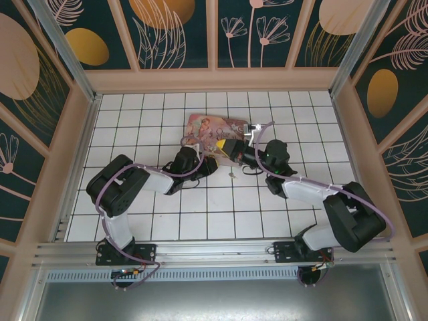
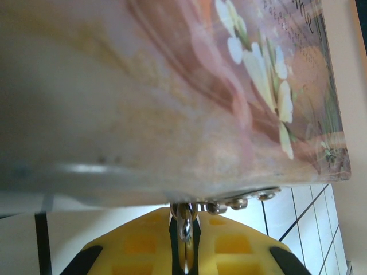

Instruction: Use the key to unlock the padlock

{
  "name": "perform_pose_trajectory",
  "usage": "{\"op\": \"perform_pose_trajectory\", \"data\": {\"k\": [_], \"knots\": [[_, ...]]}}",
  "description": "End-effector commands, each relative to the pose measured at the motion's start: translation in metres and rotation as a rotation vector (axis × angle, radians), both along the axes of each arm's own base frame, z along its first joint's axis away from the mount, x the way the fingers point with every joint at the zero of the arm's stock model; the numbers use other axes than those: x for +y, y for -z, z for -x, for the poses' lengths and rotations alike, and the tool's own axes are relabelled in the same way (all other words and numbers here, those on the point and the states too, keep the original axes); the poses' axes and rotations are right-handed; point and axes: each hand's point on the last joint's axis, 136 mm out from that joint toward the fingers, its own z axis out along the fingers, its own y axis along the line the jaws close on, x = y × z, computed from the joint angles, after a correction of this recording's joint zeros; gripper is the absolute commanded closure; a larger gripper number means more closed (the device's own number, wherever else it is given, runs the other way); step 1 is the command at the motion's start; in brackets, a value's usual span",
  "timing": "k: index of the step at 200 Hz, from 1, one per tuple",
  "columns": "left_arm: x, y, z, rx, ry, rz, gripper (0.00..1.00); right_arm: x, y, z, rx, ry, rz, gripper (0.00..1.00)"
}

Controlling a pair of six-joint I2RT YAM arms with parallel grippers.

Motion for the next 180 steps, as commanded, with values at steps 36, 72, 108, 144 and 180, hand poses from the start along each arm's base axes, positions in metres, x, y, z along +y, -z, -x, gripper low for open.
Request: {"op": "perform_pose_trajectory", "data": {"k": [36, 72, 108, 144, 180], "knots": [[0.001, 0.004, 0.006, 0.050, -0.010, 0.025, 1.00, -0.029, 0.015, 0.007, 0.015, 0.056, 0.012, 1.00], [0.000, 0.002, 0.006, 0.053, -0.012, 0.032, 1.00, -0.036, 0.032, 0.010, 0.050, 0.067, 0.033, 1.00], [0.003, 0.007, 0.003, 0.055, -0.027, 0.008, 0.98, -0.040, 0.073, 0.007, 0.119, 0.093, 0.186, 0.82], [0.003, 0.006, 0.001, 0.052, -0.031, 0.011, 0.81, -0.042, 0.102, 0.009, 0.176, 0.090, 0.256, 0.57], [0.006, 0.003, 0.002, 0.045, -0.035, 0.006, 0.64, -0.037, 0.120, -0.002, 0.206, 0.086, 0.294, 0.54]]}}
